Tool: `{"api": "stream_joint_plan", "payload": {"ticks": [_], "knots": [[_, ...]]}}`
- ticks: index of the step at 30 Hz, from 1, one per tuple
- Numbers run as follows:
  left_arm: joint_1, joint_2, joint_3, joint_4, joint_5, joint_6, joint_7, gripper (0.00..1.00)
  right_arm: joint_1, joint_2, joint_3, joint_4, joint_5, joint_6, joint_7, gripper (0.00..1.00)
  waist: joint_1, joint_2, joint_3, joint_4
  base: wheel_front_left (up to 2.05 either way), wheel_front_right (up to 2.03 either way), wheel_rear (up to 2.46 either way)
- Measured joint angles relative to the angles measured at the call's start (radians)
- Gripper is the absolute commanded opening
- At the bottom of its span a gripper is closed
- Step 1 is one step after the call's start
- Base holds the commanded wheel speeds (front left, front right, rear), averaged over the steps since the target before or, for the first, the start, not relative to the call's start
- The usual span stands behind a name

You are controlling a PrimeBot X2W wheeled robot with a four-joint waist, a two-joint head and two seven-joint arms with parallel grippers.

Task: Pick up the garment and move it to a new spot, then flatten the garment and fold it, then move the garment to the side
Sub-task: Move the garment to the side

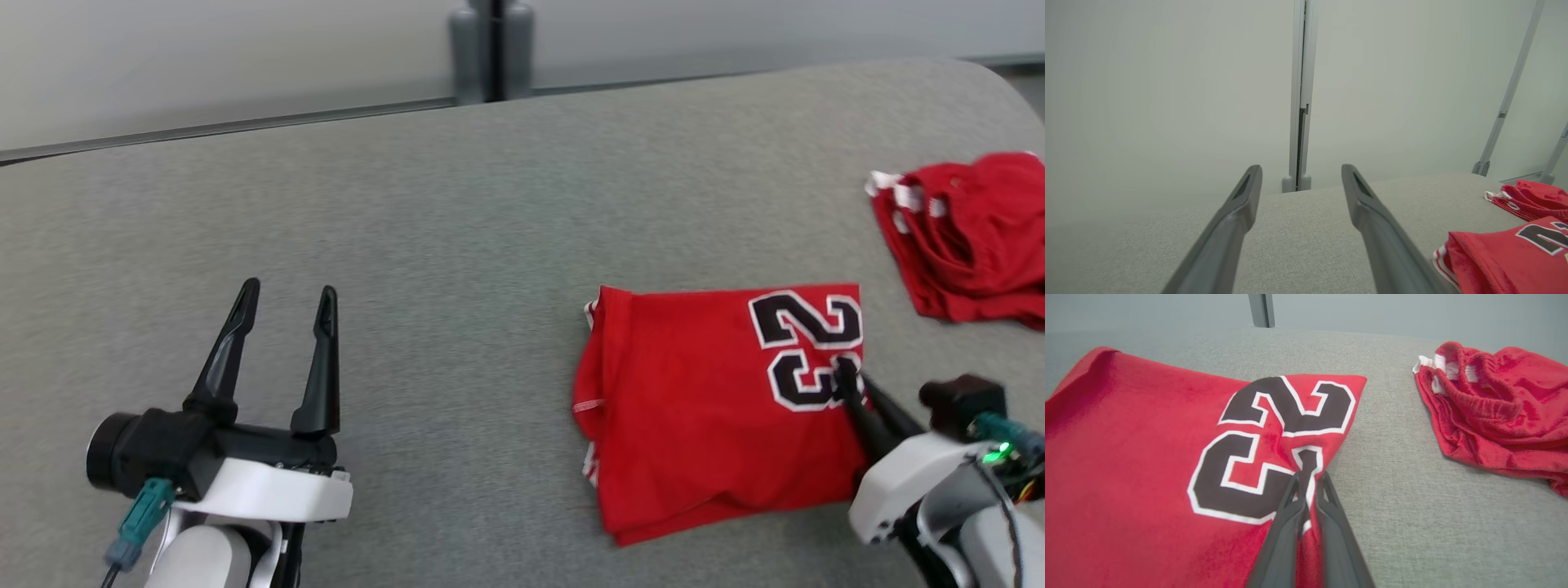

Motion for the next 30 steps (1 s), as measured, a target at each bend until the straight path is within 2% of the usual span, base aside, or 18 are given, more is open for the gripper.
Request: {"api": "stream_joint_plan", "payload": {"ticks": [5,8,11,14,18,24,28,29,30], "knots": [[-0.07,0.02,-0.019,-0.012,0.02,-0.021,0.018,1.0,-0.081,-0.024,-0.041,-0.017,0.011,0.0,-0.017,0.0,0.0,0.0,0.048,-0.081,0.0,0.0,0.0],[-0.112,0.033,-0.023,-0.016,0.03,-0.03,0.027,1.0,-0.165,-0.025,-0.048,-0.015,0.013,0.0,-0.028,0.0,0.0,0.0,0.099,-0.102,0.0,0.0,0.0],[-0.152,0.04,-0.029,-0.026,0.039,-0.036,0.035,1.0,-0.263,-0.057,-0.071,0.009,0.026,0.0,-0.044,0.0,0.0,0.0,0.152,-0.114,0.0,0.0,0.0],[-0.188,0.041,-0.041,-0.032,0.046,-0.045,0.042,1.0,-0.335,-0.114,-0.107,0.048,0.035,0.0,-0.054,0.0,0.0,0.0,0.205,-0.117,0.0,0.0,0.0],[-0.233,0.04,-0.058,-0.033,0.055,-0.057,0.046,1.0,-0.36,-0.205,-0.212,0.077,0.04,0.0,-0.077,0.0,0.0,0.0,0.267,-0.108,0.0,0.0,0.0],[-0.313,0.054,-0.067,-0.049,0.077,-0.067,0.061,1.0,-0.426,-0.304,-0.369,0.156,0.059,0.0,-0.075,0.0,0.0,0.0,0.368,-0.095,0.0,0.0,0.0],[-0.355,0.064,-0.078,-0.058,0.088,-0.076,0.071,1.0,-0.474,-0.309,-0.414,0.25,0.058,0.0,-0.078,0.0,0.0,0.0,0.432,-0.082,0.0,0.0,0.0],[-0.36,0.067,-0.08,-0.059,0.091,-0.077,0.075,1.0,-0.486,-0.298,-0.42,0.279,0.05,0.0,-0.077,0.14,0.0,0.0,0.443,-0.081,0.0,0.0,0.0],[-0.365,0.07,-0.081,-0.057,0.093,-0.079,0.077,1.0,-0.497,-0.281,-0.425,0.304,0.047,0.0,-0.08,0.77,0.0,0.0,0.452,-0.08,0.0,0.0,0.0]]}}
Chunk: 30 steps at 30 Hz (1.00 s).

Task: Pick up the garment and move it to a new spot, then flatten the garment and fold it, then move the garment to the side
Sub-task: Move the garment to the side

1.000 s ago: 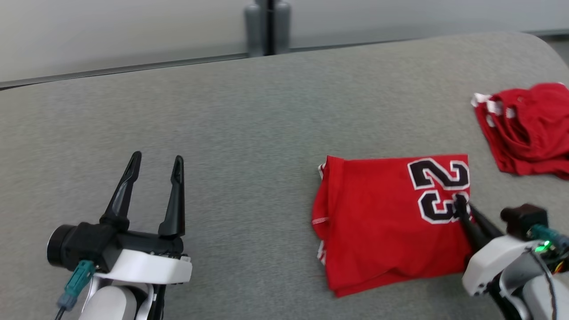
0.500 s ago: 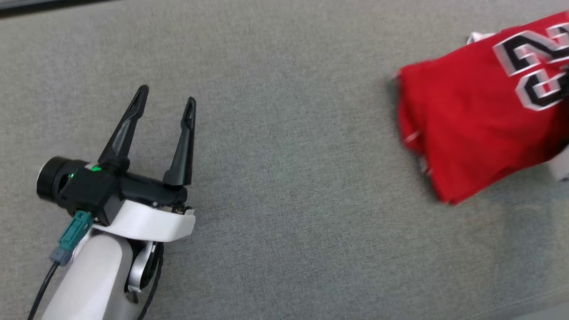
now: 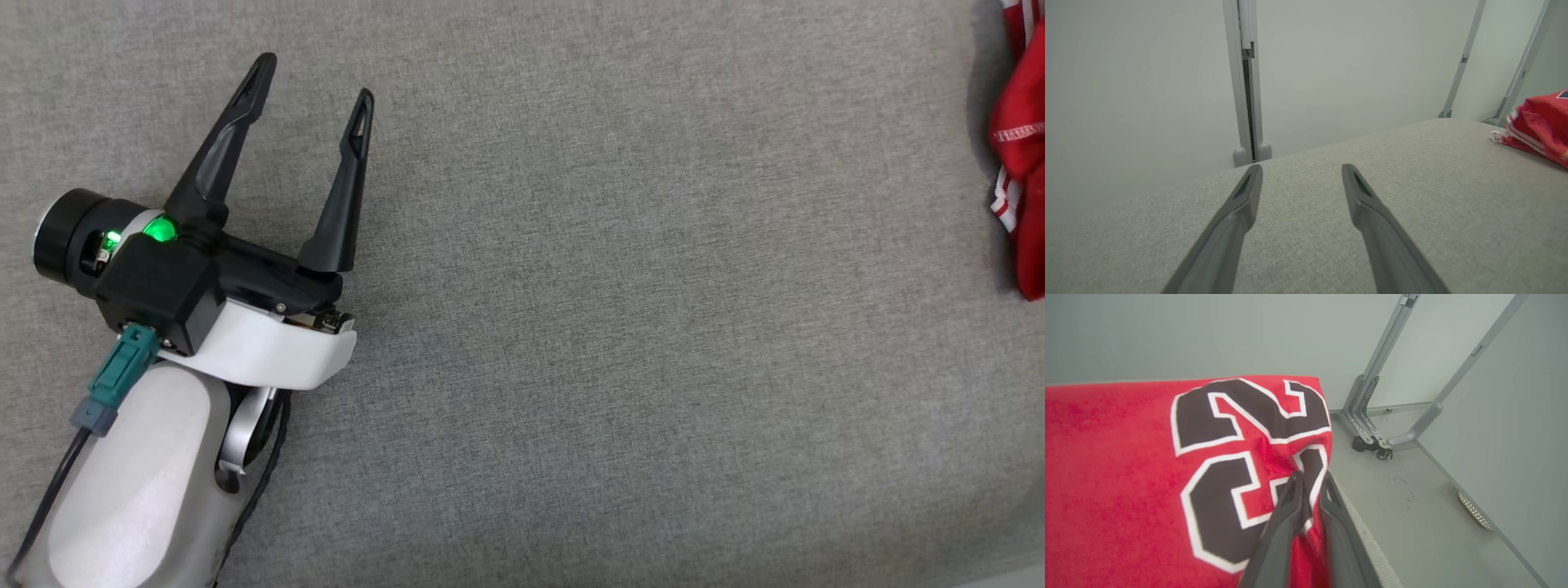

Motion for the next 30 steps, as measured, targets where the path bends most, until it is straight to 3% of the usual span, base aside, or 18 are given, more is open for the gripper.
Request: {"api": "stream_joint_plan", "payload": {"ticks": [1,6,12,16,21,30], "knots": [[-0.002,0.001,-0.002,0.001,0.001,0.0,0.004,1.0,-0.008,0.015,-0.007,0.024,-0.004,0.0,-0.017,1.0,0.0,0.0,0.007,0.0,0.0,0.0,0.0],[-0.004,0.006,-0.002,0.005,0.001,0.0,0.004,1.0,-0.023,0.045,-0.033,0.113,-0.03,0.0,-0.082,1.0,0.0,0.0,0.012,-0.004,0.0,0.0,0.0],[0.022,0.013,0.016,0.026,-0.012,0.014,-0.007,1.0,0.021,0.14,-0.033,0.137,-0.032,0.0,-0.175,1.0,0.0,0.0,-0.035,-0.015,0.0,0.0,0.0],[0.079,0.013,0.032,0.039,-0.035,0.033,-0.017,1.0,0.118,0.219,-0.001,0.041,-0.026,0.0,-0.193,1.0,0.0,0.0,-0.094,-0.027,0.0,0.0,0.0],[0.158,0.013,0.057,0.049,-0.062,0.06,-0.027,1.0,0.259,0.315,0.043,-0.166,-0.046,0.0,-0.198,1.0,0.0,0.0,-0.177,-0.04,0.0,0.0,0.0],[0.266,-0.004,0.083,0.064,-0.106,0.096,-0.04,1.0,0.452,0.434,0.154,-0.483,-0.112,0.0,-0.176,1.0,0.0,0.0,-0.294,-0.01,0.0,0.0,0.0]]}}
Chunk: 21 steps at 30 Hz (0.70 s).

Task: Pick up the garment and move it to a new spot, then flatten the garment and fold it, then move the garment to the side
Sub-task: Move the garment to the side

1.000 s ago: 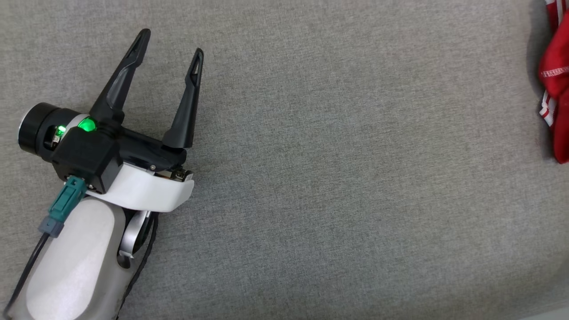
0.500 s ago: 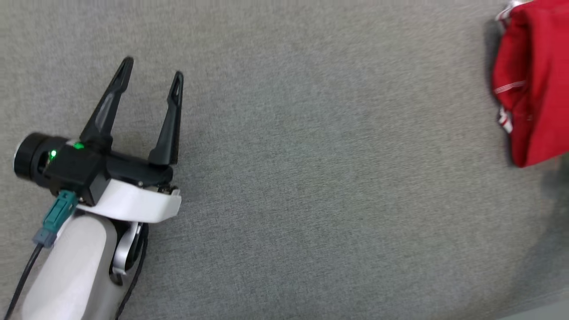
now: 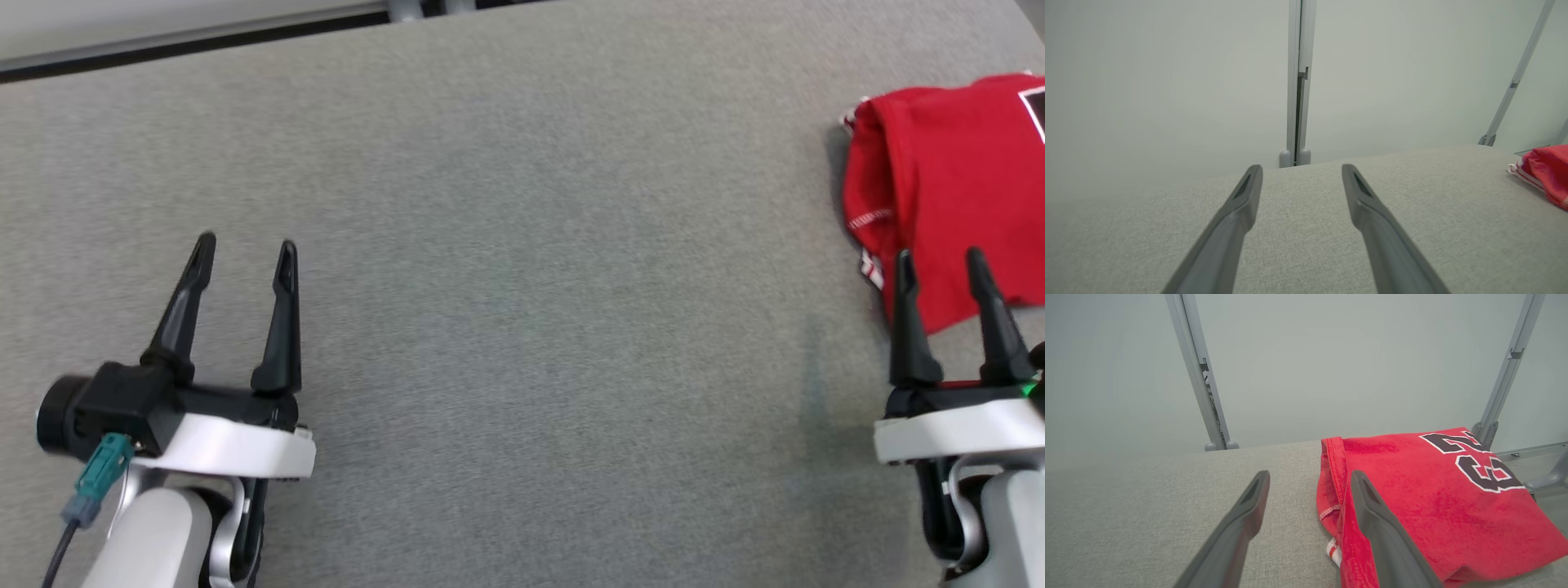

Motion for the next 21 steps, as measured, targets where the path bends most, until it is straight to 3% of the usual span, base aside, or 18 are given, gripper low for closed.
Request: {"api": "stream_joint_plan", "payload": {"ticks": [9,21], "knots": [[0.117,-0.024,0.019,0.033,-0.034,0.029,-0.019,1.0,0.125,0.035,0.035,-0.217,-0.048,0.0,0.119,1.0,0.0,0.0,-0.094,0.112,0.0,0.0,0.0],[0.272,-0.013,0.023,0.053,-0.06,0.052,-0.004,1.0,0.285,0.039,0.031,-0.294,-0.056,0.0,0.223,1.0,0.0,0.0,-0.273,0.191,0.0,0.0,0.0]]}}
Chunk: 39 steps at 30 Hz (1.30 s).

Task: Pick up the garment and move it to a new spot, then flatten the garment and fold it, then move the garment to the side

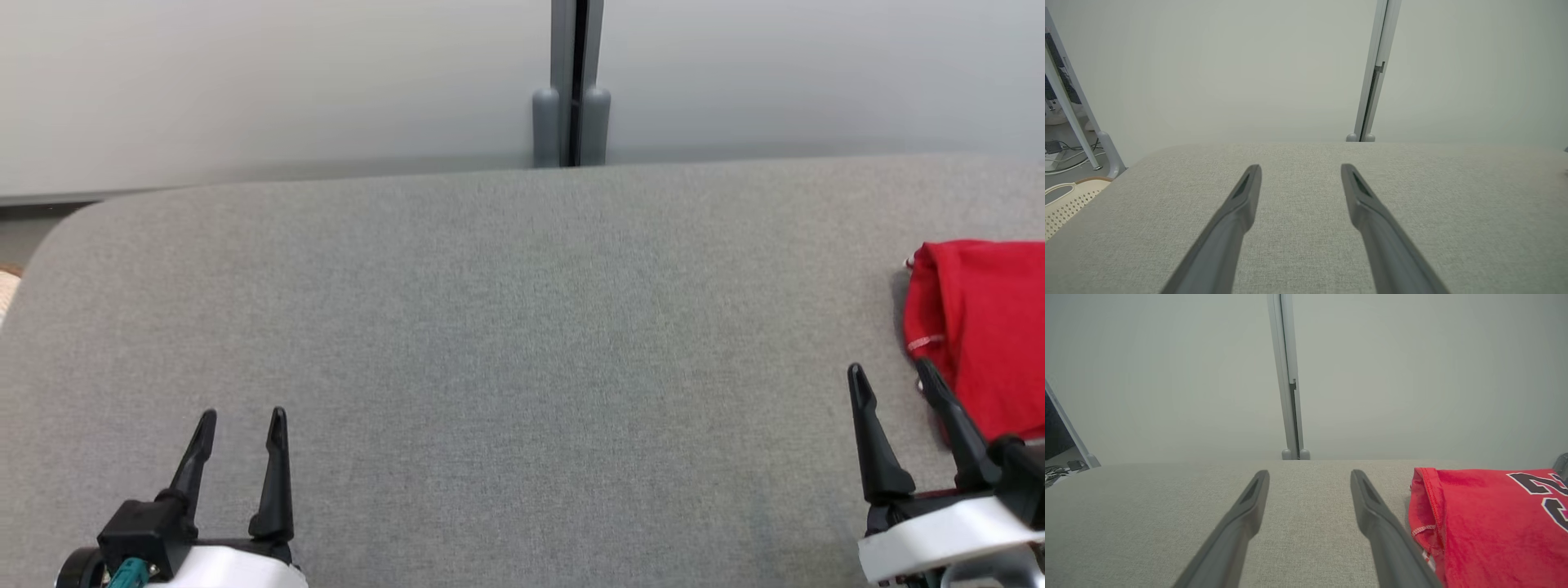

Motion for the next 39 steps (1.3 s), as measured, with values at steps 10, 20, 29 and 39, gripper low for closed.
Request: {"api": "stream_joint_plan", "payload": {"ticks": [10,20,29,39], "knots": [[0.072,0.007,-0.011,-0.021,-0.018,0.008,0.029,1.0,0.092,-0.004,0.003,-0.042,-0.001,0.0,0.058,1.0,0.0,0.0,-0.11,0.018,0.0,0.0,0.0],[0.088,0.017,-0.014,-0.029,-0.023,0.016,0.044,1.0,0.112,-0.013,0.0,-0.067,-0.001,0.0,0.077,1.0,0.0,0.0,-0.126,0.004,0.0,0.0,0.0],[0.088,0.02,-0.02,-0.029,-0.026,0.02,0.047,1.0,0.117,-0.012,-0.005,-0.074,-0.001,0.0,0.079,1.0,0.0,0.0,-0.129,0.003,0.0,0.0,0.0],[0.088,0.026,-0.026,-0.029,-0.026,0.023,0.051,1.0,0.117,-0.007,-0.003,-0.075,0.007,0.0,0.079,1.0,0.0,0.0,-0.129,0.006,0.0,0.0,0.0]]}}
